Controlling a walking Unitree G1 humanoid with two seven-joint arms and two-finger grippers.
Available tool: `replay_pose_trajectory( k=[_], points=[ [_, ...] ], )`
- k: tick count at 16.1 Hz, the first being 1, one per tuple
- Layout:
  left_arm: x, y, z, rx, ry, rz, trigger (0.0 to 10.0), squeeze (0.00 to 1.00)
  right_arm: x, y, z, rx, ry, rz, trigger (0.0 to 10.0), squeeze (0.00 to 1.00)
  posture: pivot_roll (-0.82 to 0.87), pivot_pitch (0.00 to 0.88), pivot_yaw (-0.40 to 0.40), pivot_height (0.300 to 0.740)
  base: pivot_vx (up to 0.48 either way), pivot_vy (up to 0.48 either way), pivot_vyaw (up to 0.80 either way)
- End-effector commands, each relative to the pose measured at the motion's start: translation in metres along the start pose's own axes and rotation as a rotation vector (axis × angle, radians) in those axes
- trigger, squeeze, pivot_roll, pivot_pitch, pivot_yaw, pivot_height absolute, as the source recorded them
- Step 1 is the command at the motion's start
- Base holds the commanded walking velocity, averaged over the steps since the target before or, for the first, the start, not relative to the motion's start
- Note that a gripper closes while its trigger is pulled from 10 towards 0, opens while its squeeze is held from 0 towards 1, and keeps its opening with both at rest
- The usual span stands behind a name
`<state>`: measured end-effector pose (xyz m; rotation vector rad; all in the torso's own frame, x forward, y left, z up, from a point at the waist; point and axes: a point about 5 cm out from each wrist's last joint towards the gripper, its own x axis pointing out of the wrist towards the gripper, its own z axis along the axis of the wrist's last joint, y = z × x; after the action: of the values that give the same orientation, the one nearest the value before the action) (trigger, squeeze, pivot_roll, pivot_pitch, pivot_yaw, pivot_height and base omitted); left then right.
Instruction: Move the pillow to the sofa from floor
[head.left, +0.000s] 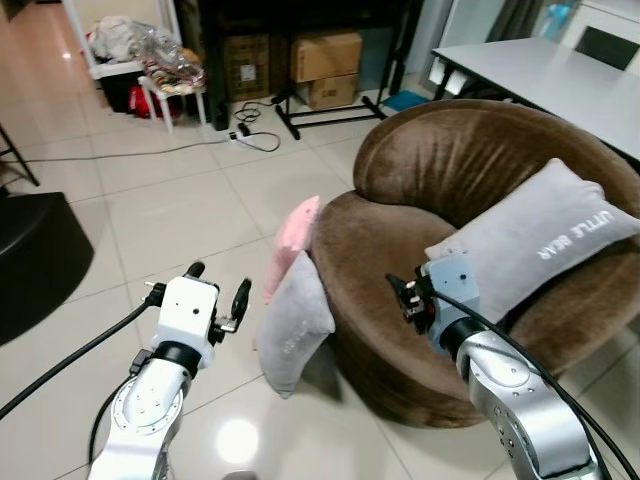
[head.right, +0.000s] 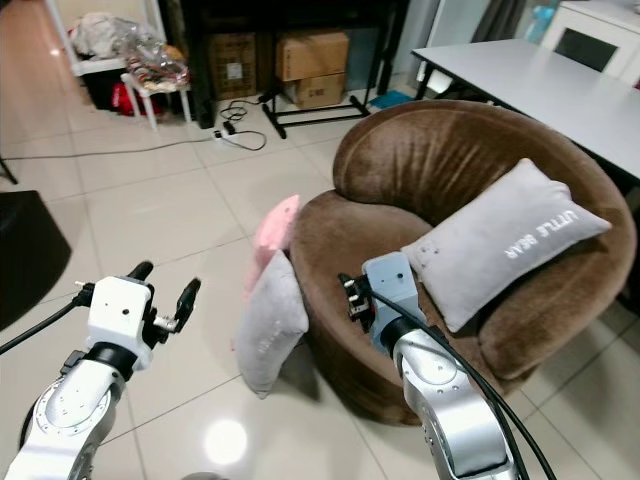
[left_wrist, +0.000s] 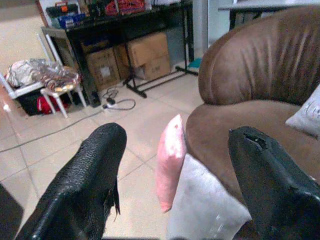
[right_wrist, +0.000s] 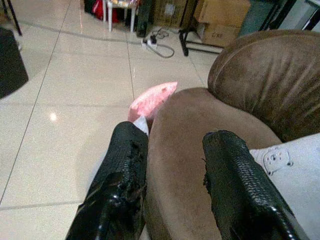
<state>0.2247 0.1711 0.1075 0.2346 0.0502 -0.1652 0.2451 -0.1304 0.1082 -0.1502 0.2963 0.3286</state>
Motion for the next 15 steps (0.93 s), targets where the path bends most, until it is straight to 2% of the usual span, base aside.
replay_pose_trajectory(
  k=[1, 3, 6, 7, 12, 15],
  points=[
    [-0.001, 0.001, -0.001, 0.01, 0.002, 0.02, 10.0, 0.0, 0.001, -0.002, -0.003, -0.017, 0.027, -0.005, 10.0, 0.0, 0.0, 0.0, -0.111, 0.74, 0.0, 0.0, 0.0],
    [-0.001, -0.001, -0.001, 0.012, 0.0, 0.014, 10.0, 0.0, 0.001, -0.006, -0.002, 0.004, 0.003, -0.025, 10.0, 0.0, 0.0, 0.0, -0.106, 0.74, 0.0, 0.0, 0.0],
    [0.0, 0.002, 0.003, 0.029, -0.033, -0.028, 10.0, 0.0, -0.004, -0.007, -0.006, 0.149, -0.014, -0.092, 10.0, 0.0, 0.0, 0.0, -0.052, 0.74, 0.0, 0.0, 0.0],
    [0.002, 0.003, 0.005, 0.032, -0.045, -0.042, 10.0, 0.0, -0.005, -0.006, -0.008, 0.163, -0.016, -0.1, 10.0, 0.0, 0.0, 0.0, -0.037, 0.74, 0.0, 0.0, 0.0],
    [0.003, 0.006, 0.009, 0.016, -0.062, -0.08, 10.0, 0.0, -0.006, 0.001, -0.006, 0.108, -0.051, -0.059, 10.0, 0.0, 0.0, 0.0, -0.02, 0.74, 0.263, 0.0, 0.0],
    [0.002, 0.003, 0.008, -0.004, -0.06, -0.086, 10.0, 0.0, -0.007, 0.002, -0.001, 0.109, -0.082, -0.009, 10.0, 0.0, 0.0, 0.0, -0.041, 0.74, 0.386, 0.0, 0.8]
  ],
)
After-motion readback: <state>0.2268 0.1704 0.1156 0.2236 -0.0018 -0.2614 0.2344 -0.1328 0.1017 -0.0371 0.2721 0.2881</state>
